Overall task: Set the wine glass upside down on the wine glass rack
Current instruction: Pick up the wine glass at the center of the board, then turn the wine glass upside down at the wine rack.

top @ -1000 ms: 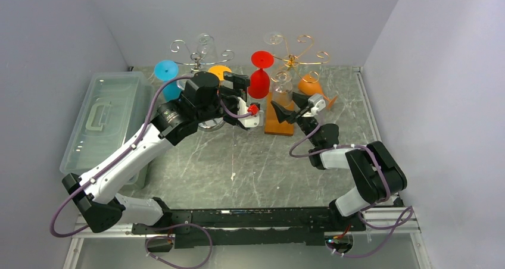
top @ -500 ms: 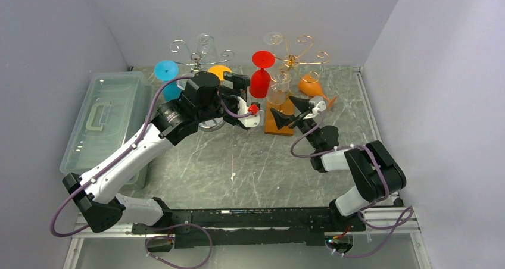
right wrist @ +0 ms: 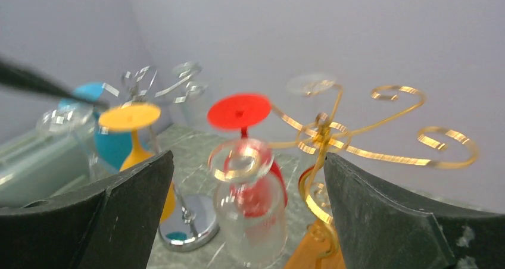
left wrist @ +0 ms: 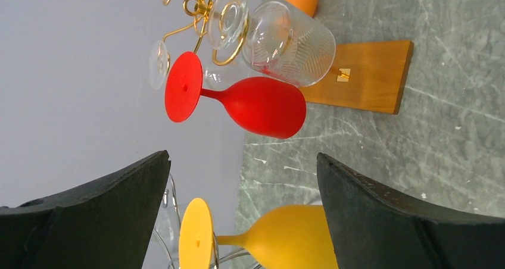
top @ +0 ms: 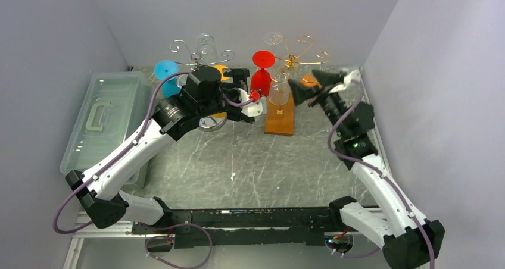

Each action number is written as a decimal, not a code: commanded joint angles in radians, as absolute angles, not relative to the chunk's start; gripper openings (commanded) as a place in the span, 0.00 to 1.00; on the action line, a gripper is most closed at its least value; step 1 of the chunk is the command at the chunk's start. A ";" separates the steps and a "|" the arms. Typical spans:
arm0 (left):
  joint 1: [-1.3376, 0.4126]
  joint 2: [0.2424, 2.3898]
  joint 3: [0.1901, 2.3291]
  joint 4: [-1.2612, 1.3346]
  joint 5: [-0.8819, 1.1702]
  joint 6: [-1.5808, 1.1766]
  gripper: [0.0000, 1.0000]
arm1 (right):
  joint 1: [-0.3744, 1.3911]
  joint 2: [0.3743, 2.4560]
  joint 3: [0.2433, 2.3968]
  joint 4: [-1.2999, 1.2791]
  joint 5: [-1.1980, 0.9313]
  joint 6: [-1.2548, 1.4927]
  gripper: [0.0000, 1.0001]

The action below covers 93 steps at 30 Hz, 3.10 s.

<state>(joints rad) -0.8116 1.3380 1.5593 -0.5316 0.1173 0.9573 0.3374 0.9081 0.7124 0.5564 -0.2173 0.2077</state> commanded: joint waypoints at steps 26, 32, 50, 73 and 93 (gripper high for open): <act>-0.815 1.289 1.571 -0.565 0.143 0.902 0.99 | -0.205 1.490 1.417 -0.234 -0.026 0.474 0.84; -0.815 1.286 1.592 -0.577 0.147 0.894 0.99 | -0.204 1.589 1.311 -0.192 0.045 0.503 0.84; -0.815 1.256 1.565 -0.592 0.138 0.923 0.99 | -0.162 1.941 1.351 -0.080 0.074 0.555 0.69; -0.816 1.260 1.624 -0.588 0.202 0.924 0.99 | 0.090 1.312 1.054 -0.179 0.536 0.266 0.00; -0.816 1.242 1.757 -0.535 0.303 0.772 0.94 | 0.147 0.757 1.144 -0.472 0.757 0.067 0.00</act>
